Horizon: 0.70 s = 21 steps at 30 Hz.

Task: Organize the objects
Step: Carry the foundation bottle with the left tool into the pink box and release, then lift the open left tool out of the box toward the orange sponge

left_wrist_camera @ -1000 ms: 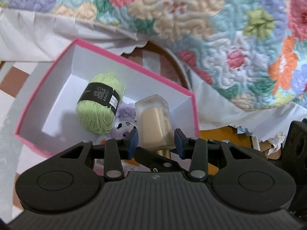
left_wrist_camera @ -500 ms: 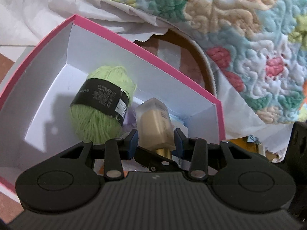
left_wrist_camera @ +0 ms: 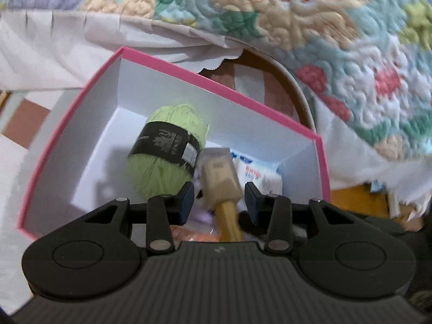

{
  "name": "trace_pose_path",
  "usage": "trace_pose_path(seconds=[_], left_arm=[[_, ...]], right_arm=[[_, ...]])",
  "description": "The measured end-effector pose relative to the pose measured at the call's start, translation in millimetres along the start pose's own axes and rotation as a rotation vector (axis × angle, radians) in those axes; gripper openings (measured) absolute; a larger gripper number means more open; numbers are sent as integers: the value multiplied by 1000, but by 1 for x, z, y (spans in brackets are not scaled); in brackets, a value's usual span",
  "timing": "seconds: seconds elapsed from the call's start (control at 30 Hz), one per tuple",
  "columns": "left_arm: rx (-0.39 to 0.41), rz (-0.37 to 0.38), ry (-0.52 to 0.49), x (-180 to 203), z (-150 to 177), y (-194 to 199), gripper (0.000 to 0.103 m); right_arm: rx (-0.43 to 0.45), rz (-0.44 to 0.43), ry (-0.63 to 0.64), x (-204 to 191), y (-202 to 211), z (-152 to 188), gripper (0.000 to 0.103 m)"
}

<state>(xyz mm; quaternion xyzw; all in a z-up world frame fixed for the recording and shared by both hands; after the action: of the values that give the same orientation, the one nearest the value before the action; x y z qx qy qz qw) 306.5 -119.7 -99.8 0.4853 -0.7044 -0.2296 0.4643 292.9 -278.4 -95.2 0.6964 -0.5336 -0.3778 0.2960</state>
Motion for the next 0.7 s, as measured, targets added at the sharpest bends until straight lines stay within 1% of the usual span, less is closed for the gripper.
trace_pose_path(seconds=[0.07,0.17,0.23,0.33,0.43,0.5,0.57,0.63,0.7], left_arm=[[-3,-25,-40,4,4,14,40],[-15,-49,-70,7,7,40,45],[-3,-65,-101,10,8,58,53],[7,-101,-153,16,11,86,60],[-2,-125,-188,21,17,111,64],[-5,-119,-212,23,23,125,66],[4,-115,-225,23,30,138,67],[-3,-117,-231,22,39,147,67],[-3,-114,-239,20,48,155,68]], right_arm=[[12,-17,3,-3,17,3,43],[40,-41,30,-11,46,5,45],[53,-34,56,-17,65,6,50],[73,-9,107,-28,93,8,55],[91,-18,125,-36,117,14,58],[100,-63,114,-41,134,18,59],[118,-113,114,-47,150,23,62],[136,-124,138,-55,165,30,67],[145,-114,172,-61,175,37,71]])
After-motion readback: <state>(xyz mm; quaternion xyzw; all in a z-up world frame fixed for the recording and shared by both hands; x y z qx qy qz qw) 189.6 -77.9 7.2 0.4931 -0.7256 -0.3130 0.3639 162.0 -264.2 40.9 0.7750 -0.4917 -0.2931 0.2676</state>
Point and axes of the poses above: each gripper's, at about its wrist camera, not at the fingertips, and y roughly against the way its jaws point, x to its right, z to its underside, the point moved 4 cm from there along -y, roughly the way its jaws point, and after that the axes turned 2 degrees about y, right-handed, at the moved point
